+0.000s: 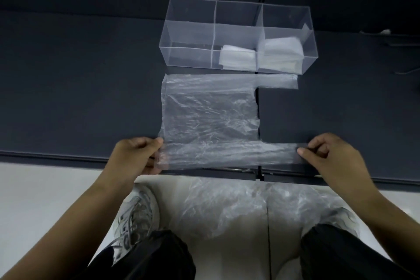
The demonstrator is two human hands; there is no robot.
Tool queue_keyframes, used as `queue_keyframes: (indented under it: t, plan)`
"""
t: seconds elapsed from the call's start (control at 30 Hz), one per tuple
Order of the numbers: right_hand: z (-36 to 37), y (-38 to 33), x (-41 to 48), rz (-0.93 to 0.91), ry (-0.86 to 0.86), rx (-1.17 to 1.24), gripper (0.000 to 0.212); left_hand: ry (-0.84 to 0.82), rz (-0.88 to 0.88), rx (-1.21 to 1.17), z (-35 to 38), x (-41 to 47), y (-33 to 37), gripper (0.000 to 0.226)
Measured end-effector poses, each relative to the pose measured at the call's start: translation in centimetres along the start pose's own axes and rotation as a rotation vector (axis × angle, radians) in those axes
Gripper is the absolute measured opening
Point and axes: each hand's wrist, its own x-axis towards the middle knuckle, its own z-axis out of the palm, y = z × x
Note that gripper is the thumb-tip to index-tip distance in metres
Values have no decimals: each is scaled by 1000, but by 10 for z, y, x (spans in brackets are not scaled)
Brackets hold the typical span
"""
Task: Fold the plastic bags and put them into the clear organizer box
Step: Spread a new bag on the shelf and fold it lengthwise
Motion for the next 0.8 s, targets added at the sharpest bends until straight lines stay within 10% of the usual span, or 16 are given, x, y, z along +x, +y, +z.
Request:
queue_keyframes:
  t: [0.23,0.33,0.43,0.6,0.8]
  plan:
    - [-3,-6,3,20,-29,-75,17,152,83,57,-10,-2,-7,21]
    - [-1,-30,5,-106,73,-93,13,400,599,537,-6,-5,-2,15]
    - [20,-81,10,-459,176,-53,15,308,983,782,18,6,8,23]
    - [92,-160,14,-789,-150,-206,54,109,872,1163,30,40,6,61]
    - [112,-131,35,-740,-122,-509,74,112,876,1309,27,51,-4,80]
